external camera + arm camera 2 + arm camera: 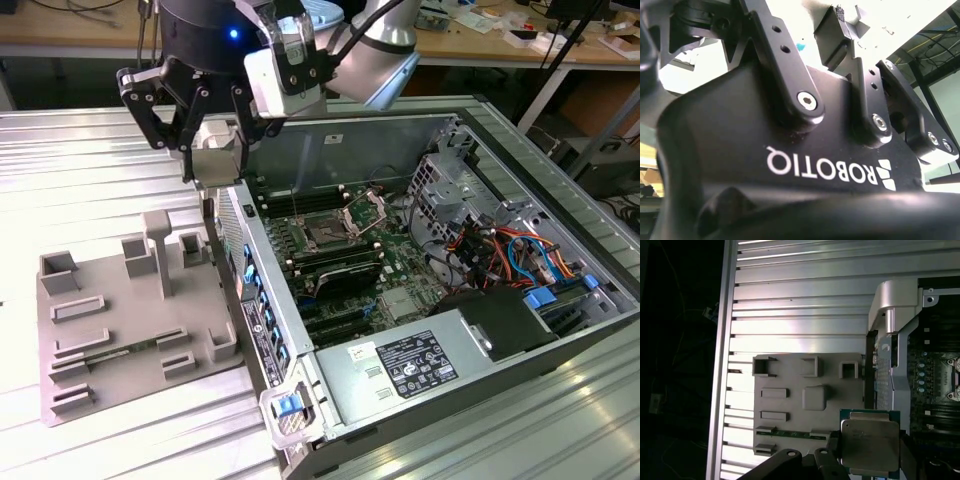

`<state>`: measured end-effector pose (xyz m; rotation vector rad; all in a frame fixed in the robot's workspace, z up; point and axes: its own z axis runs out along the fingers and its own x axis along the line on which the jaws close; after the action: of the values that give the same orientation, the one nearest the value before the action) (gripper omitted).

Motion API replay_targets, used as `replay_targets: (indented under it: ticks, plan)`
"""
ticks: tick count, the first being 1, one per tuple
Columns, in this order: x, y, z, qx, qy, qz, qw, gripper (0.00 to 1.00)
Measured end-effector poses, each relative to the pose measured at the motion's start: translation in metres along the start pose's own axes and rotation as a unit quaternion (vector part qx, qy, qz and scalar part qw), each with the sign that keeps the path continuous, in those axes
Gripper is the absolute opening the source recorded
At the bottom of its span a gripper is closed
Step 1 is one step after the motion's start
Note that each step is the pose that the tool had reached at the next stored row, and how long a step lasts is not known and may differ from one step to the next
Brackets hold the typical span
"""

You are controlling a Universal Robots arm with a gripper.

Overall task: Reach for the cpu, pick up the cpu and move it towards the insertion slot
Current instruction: 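Pick up the cpu and move it towards the insertion slot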

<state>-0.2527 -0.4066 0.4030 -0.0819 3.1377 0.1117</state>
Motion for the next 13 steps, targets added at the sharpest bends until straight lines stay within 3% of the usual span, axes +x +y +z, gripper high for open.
replay_targets:
  ticks: [13]
  plan:
    - [-0.0116, -0.0006, 0.0002, 0.0, 0.0, 0.0, 1.0, 0.54]
